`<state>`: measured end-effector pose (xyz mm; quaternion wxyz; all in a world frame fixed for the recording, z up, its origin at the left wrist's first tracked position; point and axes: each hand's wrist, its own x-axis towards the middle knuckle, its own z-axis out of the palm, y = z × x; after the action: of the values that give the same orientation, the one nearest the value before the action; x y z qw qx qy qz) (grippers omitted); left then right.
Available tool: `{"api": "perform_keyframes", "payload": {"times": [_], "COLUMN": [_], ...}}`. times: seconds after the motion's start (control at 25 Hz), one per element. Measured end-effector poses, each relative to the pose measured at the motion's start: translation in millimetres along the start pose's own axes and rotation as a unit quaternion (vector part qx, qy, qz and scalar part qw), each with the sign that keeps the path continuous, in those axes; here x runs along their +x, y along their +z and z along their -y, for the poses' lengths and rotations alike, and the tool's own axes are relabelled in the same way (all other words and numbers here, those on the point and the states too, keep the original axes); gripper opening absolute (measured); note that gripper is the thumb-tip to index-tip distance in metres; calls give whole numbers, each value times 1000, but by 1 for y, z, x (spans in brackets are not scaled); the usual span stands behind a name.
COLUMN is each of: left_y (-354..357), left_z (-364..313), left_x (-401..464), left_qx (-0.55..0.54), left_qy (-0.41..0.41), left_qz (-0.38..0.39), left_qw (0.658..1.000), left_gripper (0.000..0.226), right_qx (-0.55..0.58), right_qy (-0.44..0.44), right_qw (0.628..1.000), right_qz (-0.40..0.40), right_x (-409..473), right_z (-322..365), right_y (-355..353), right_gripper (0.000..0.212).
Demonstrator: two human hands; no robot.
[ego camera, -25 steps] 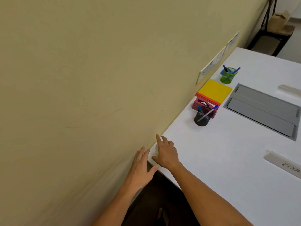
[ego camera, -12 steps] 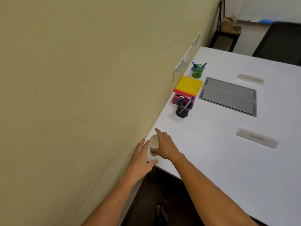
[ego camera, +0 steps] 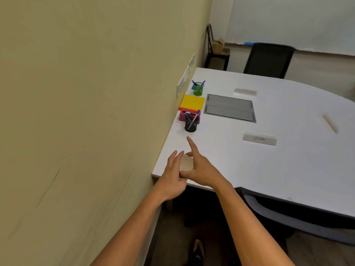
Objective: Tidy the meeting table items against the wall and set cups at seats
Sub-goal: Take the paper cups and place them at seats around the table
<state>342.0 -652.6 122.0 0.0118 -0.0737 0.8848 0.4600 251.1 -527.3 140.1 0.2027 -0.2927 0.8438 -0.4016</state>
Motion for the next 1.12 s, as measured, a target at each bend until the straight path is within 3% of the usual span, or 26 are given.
{"api": "perform_keyframes", "payload": {"times": [0.16,0.32,0.4,0.56,0.64,0.92,1.12], "left_y": [4,16,24,44,63,146,236], "left_z": [-31,-70,-87,-118,-137,-198,-259], "left_x": [-14,-20,-23,-33,-39,-63,-88], "left_qx": [-4,-35,-102,-198,-222,-165,-141], "left_qy": [59,118,112,61,62,80,115], "left_qz": [-4,-76,-104,-80,-56,5,37], "left_qw": [998,990,983,975,971,983,983], "left_gripper": [78,32,19,53,57,61,41], "right_qx": [74,158,178,137,115,74,108], "right_qy": [-5,-26,-24,-24,-16,6,5], "right_qw": [995,978,973,984,986,991,986], "right_qz": [-72,-137,-148,-114,-123,-113,-127], "right_x": [-44,-80,-98,-135,-164,-269,-365], "right_z": [2,6,2,-13,-26,-83,-134], "right_y": [-20,-45,-58,-78,-91,-146,-188], "right_gripper": [117,110,100,80,72,66,70]}}
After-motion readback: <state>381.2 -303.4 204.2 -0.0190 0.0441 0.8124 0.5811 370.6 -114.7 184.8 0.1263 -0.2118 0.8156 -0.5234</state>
